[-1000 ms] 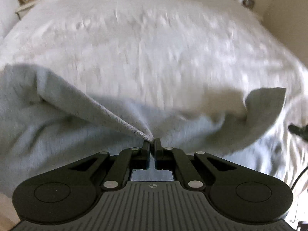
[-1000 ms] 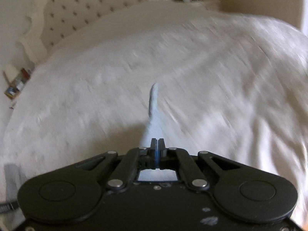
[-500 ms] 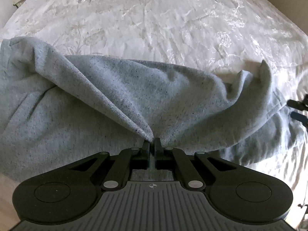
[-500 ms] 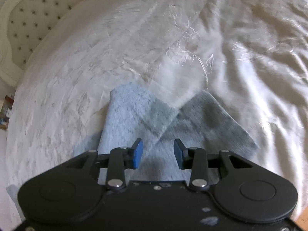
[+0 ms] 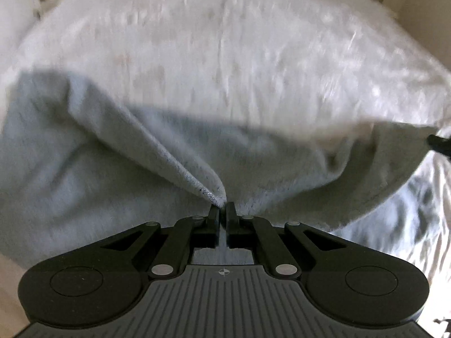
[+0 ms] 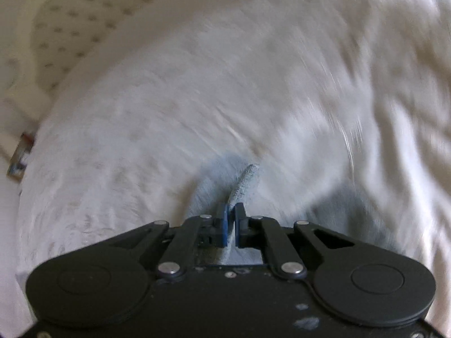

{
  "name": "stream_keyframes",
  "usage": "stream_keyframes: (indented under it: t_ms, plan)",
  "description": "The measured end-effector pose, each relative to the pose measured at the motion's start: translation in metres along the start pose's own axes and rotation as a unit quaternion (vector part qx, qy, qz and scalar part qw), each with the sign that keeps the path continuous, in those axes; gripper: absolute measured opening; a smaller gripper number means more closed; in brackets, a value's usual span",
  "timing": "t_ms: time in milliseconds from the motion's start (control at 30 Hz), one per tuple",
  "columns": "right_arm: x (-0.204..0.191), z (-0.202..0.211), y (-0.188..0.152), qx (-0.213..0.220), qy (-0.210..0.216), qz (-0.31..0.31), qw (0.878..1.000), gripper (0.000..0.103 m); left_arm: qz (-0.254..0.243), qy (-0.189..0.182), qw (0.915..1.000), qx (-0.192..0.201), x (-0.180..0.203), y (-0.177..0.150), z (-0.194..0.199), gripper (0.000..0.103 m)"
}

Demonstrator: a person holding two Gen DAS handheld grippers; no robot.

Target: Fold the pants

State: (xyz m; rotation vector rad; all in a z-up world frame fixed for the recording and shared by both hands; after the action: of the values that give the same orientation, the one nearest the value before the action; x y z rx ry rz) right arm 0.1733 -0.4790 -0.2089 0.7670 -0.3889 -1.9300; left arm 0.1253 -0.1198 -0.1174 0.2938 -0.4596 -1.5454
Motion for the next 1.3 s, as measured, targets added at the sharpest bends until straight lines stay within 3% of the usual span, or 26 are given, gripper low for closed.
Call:
stream_keyframes:
  t_ms: [100, 167, 233, 333, 433, 600, 733, 933, 1233, 1300]
  plan:
    - [-0.009, 0.053, 0.015, 0.072, 0.0, 0.043, 0.996, 0.006, -0.036, -0.007, 0.9981, 0.049, 0.009, -0.003, 0.028, 0.004]
    - [-0.002, 0.083, 0.008, 0.094, -0.019, 0.051, 0.994, 0.006, -0.047, -0.012, 0.998, 0.041, 0.011, -0.015, 0.027, 0.004]
    - [0.018, 0.085, -0.016, 0.061, -0.044, 0.042, 0.996, 0.006, -0.048, -0.006, 0.9988, -0.003, 0.012, -0.028, 0.005, 0.004]
    - [0.048, 0.053, -0.064, -0.038, -0.094, 0.031, 0.994, 0.006, -0.043, 0.011, 0.9974, -0.057, 0.012, -0.046, -0.032, 0.004]
    - [0.059, 0.03, -0.094, -0.093, -0.118, 0.023, 0.988, 0.006, -0.038, 0.022, 0.9965, -0.072, 0.015, -0.051, -0.045, 0.003]
    - [0.048, 0.041, -0.085, -0.066, -0.105, 0.04, 0.991, 0.006, -0.036, 0.01, 0.9978, -0.054, 0.019, -0.043, -0.038, 0.003]
    - [0.046, 0.064, -0.067, -0.018, -0.118, 0.057, 0.991, 0.005, -0.04, -0.009, 0.9989, -0.02, 0.032, -0.04, -0.025, 0.004]
    - [0.07, 0.032, -0.081, -0.092, -0.138, 0.044, 0.985, 0.005, -0.023, 0.026, 0.9952, -0.091, 0.028, -0.057, -0.056, 0.006]
    - [0.071, 0.027, -0.079, -0.116, -0.142, 0.071, 0.981, 0.013, 0.021, 0.0, 0.9921, -0.123, 0.009, -0.057, -0.055, 0.01]
    - [0.064, 0.037, -0.073, -0.094, -0.158, 0.083, 0.979, 0.015, 0.022, 0.006, 0.9927, -0.119, 0.005, -0.058, -0.049, 0.01]
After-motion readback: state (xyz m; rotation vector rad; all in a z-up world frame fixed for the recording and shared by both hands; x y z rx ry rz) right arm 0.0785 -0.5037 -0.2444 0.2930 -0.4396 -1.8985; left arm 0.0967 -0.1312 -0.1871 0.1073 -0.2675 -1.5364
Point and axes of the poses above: each gripper's, at about its wrist camera, not at the fingertips, and z roughly against the way its jaws point, x to its right, y to its top, the point moved 3 cm from there along -z, roughly the way its jaws point, and after that the axes turned 10 degrees about z, right-handed, at the moved point
